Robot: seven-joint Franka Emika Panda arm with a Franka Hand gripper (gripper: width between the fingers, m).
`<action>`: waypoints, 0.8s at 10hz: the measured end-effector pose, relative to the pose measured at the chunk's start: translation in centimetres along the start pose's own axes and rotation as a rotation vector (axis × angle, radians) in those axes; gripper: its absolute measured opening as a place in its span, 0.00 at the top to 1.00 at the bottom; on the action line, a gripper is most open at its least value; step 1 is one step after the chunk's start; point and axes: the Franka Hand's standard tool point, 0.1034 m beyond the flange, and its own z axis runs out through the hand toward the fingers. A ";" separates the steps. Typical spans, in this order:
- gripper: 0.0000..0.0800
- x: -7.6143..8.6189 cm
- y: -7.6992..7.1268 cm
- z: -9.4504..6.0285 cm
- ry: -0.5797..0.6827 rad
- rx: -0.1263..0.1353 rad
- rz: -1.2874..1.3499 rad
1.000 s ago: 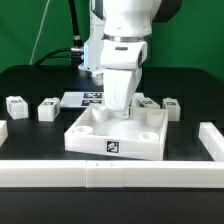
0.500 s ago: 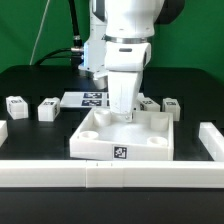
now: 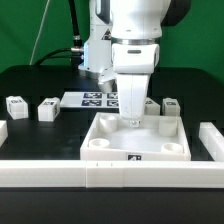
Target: Assemble one leg
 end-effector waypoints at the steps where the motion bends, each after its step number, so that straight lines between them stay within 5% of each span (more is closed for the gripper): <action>1: 0.92 0.0 0.1 0.0 0.000 -0.002 -0.014; 8: 0.92 2.1 2.1 0.2 0.023 -0.030 -0.127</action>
Offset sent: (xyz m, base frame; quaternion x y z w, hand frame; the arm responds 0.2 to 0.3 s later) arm 0.0269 0.0245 -0.0019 -0.0062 0.0302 -0.1404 0.9896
